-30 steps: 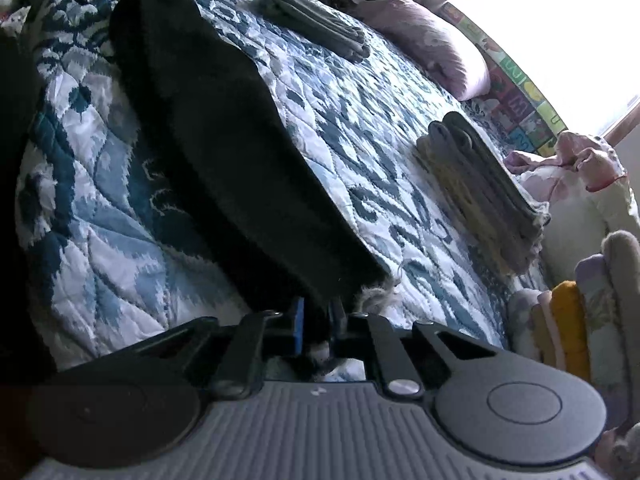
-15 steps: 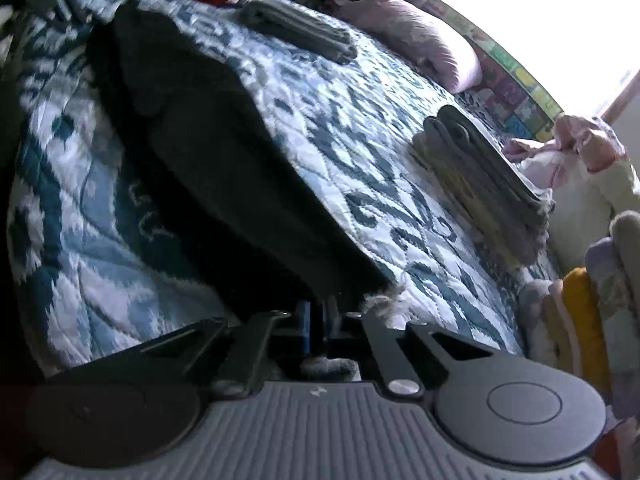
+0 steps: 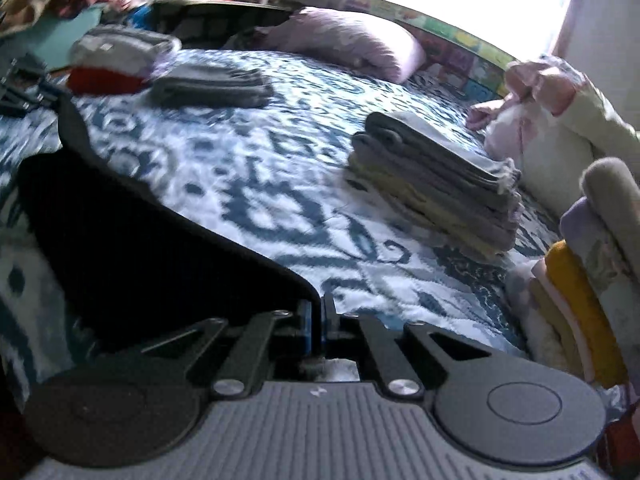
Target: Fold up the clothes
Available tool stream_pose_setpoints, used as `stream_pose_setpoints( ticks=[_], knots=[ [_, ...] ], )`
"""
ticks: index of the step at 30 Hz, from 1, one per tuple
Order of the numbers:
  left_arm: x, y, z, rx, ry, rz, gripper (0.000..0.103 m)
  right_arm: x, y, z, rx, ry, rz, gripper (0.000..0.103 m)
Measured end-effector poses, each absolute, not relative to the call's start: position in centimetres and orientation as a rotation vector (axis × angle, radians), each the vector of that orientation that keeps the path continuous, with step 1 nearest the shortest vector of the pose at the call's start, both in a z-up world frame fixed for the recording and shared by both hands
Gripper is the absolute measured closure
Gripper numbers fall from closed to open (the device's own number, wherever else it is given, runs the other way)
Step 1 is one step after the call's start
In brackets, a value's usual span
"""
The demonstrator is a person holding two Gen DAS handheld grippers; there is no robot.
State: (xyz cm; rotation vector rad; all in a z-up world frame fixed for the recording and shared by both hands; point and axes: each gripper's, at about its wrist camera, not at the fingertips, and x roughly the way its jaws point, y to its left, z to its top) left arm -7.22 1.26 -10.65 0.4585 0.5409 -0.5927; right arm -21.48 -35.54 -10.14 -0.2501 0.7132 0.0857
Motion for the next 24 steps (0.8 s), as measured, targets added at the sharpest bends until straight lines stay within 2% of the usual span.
stream_pose_setpoints(
  ticks=[14,15,16,17,18,19,21,24],
  knots=[
    [3.6,1.7,-14.5,0.080,0.777,-0.522,0.088,-11.3,-41.5,-12.1,0.035,0.814,0.071,0.098],
    [4.4,2.0,-15.1,0.038,0.809,-0.497,0.086,-10.6,-41.9,-12.5,0.062,0.824,0.066,0.098],
    [4.9,2.3,-15.6,0.007,0.827,-0.470,0.078,-9.9,-42.4,-13.0,0.095,0.837,0.046,0.096],
    [5.4,2.6,-16.0,-0.024,0.845,-0.443,0.075,-9.2,-42.7,-13.6,0.122,0.843,0.010,0.091],
    [5.7,3.2,-16.4,-0.074,0.859,-0.416,0.066,-8.6,-43.1,-14.2,0.144,0.844,-0.034,0.077],
    [5.6,3.7,-16.5,-0.122,0.861,-0.410,0.064,-8.1,-43.5,-14.8,0.164,0.846,-0.074,0.070],
    [5.0,4.7,-16.5,-0.180,0.853,-0.402,0.058,-7.9,-44.8,-15.8,0.259,0.856,-0.111,0.066],
    [4.0,6.3,-16.5,-0.281,0.853,-0.415,0.055,-9.4,-46.3,-16.7,0.404,0.825,-0.085,0.059]
  ],
)
